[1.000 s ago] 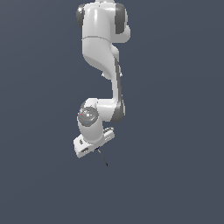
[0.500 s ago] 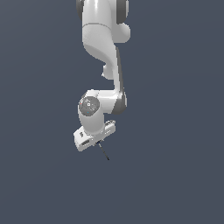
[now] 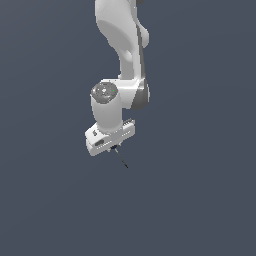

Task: Pick up the object and move it to a goal position.

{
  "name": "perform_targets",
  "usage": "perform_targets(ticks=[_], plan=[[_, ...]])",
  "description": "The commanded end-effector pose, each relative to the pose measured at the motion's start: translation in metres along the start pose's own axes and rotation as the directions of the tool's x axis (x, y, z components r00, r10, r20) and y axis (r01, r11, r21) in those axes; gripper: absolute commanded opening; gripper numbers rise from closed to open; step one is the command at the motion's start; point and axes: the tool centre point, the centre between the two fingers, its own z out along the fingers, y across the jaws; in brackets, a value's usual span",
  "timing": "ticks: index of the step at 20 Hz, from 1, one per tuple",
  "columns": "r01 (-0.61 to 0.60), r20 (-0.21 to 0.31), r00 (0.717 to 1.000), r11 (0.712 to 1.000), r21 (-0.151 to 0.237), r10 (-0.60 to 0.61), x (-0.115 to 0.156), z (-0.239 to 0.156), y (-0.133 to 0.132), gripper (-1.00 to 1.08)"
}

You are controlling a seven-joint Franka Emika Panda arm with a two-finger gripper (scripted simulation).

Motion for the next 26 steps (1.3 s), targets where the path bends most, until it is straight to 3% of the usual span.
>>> perform_targets(ticks=[1,14,26], plan=[[0.0,-0.001,1.0,1.0,-0.001,0.0,-0.008,-0.02,-0.009,-1.0],[0.0,-0.001,1.0,1.0,-0.001,0.0,-0.042,-0.112,-0.051,-1.0],[0.0,-0.001,1.0,1.0,-0.001,0.0,-0.051,-0.143,-0.063,-1.0]])
